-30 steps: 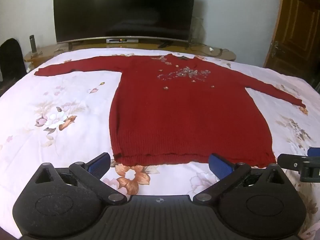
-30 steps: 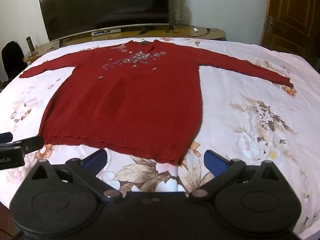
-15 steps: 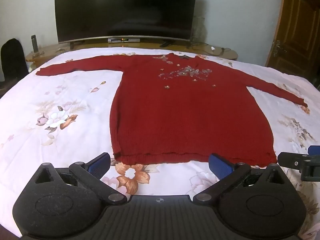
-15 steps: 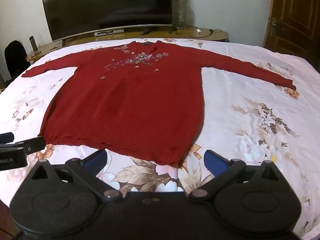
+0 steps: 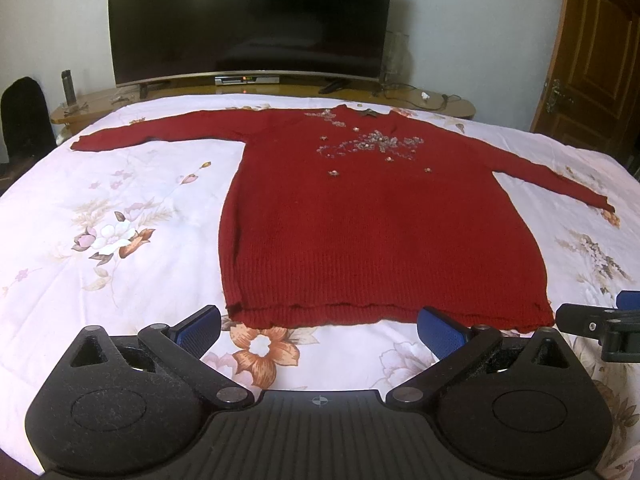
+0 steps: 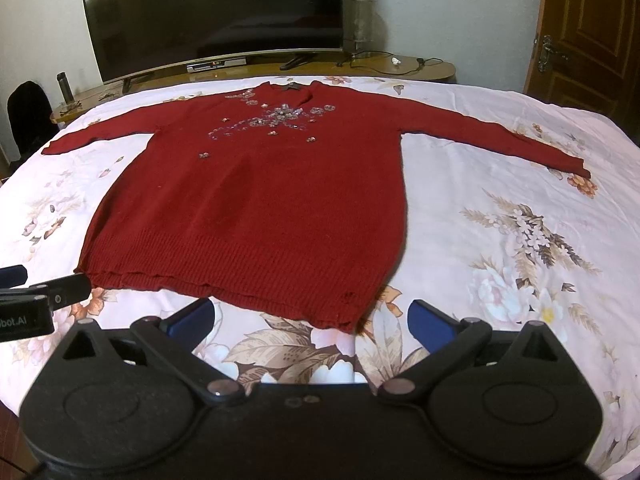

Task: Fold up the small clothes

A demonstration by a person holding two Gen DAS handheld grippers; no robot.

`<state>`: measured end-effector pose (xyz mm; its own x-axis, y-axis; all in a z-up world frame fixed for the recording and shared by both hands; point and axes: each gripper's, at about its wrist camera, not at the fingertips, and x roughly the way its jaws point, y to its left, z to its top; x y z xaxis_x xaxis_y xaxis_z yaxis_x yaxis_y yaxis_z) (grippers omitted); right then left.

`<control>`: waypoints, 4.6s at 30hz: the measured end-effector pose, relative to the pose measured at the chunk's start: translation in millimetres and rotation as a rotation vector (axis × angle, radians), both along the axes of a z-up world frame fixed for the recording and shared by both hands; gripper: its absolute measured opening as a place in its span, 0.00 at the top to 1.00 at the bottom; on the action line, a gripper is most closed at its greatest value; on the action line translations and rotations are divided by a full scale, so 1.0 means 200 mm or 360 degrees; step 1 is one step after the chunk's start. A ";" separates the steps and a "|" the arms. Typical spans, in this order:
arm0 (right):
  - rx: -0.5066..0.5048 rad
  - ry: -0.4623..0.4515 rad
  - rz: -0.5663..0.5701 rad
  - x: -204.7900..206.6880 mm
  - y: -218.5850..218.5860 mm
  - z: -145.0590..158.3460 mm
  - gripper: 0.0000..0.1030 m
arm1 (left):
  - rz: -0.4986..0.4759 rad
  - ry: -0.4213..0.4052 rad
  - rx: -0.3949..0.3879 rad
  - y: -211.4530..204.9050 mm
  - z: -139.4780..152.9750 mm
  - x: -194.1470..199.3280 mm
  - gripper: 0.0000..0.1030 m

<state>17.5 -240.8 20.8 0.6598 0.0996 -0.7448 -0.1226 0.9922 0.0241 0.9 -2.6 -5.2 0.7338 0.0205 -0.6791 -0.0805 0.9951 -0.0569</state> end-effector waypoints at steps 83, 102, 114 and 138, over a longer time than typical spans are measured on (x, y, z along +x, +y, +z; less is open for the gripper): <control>-0.0040 -0.0010 -0.0006 0.06 0.03 -0.01 0.00 | -0.0019 0.0005 0.0035 0.03 0.04 0.09 0.00; -0.0025 -0.0128 -0.0249 0.45 -0.32 0.01 0.00 | -0.0049 -0.0017 0.0062 -0.05 0.04 0.65 0.00; 0.0187 -0.0416 -0.0802 0.95 -1.03 -0.02 0.17 | -0.0027 -0.0105 -0.0009 0.02 -0.10 1.34 0.00; 0.0818 -0.0330 -0.1362 1.56 -1.94 -0.54 0.93 | 0.0137 0.0065 -0.0138 0.29 -0.32 1.67 0.00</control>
